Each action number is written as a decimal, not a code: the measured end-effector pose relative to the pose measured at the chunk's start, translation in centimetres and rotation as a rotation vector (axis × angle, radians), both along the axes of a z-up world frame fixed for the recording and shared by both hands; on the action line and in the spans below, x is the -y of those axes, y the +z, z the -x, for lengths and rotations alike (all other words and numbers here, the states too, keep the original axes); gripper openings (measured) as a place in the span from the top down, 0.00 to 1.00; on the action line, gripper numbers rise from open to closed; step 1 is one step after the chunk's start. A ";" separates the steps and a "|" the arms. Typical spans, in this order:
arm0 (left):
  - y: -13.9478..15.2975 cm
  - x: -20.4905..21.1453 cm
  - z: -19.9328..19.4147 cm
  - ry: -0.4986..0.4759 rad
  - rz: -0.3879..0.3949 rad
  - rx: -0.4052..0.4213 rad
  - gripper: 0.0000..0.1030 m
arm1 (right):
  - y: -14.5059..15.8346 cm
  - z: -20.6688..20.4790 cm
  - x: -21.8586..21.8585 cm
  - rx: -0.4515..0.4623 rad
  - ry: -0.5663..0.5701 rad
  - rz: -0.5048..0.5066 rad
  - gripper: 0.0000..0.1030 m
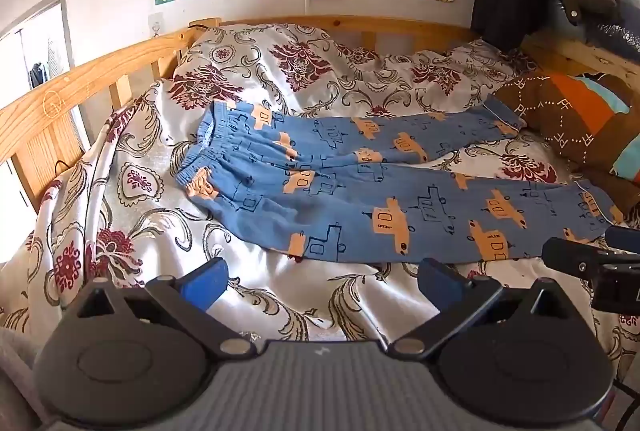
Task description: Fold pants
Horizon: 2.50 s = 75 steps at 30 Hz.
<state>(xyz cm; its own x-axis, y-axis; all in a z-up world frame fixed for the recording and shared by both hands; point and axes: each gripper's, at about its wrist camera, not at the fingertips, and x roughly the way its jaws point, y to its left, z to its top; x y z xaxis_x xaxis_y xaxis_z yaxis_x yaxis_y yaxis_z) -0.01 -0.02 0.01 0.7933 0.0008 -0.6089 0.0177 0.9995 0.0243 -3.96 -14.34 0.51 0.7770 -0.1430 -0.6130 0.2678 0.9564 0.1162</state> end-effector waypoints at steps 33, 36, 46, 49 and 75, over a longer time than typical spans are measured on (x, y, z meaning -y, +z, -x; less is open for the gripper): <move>0.0 -0.1 0.1 0.003 0.012 0.002 0.00 | 0.1 -0.1 -0.4 -0.004 0.000 -0.004 0.00; 0.0 -0.1 0.1 0.003 0.010 0.001 0.00 | 0.1 -0.1 -0.5 -0.004 0.001 -0.003 0.00; 0.0 -0.1 0.0 0.003 0.011 0.001 0.00 | 0.1 -0.2 -0.5 -0.004 0.000 -0.004 0.00; 0.0 -0.1 0.0 0.004 0.011 0.001 0.00 | 0.1 -0.2 -0.6 -0.003 0.001 -0.005 0.00; 0.0 -1.5 -1.5 0.075 0.076 -0.081 0.00 | 0.3 -0.9 0.9 -0.022 -0.065 -0.113 0.00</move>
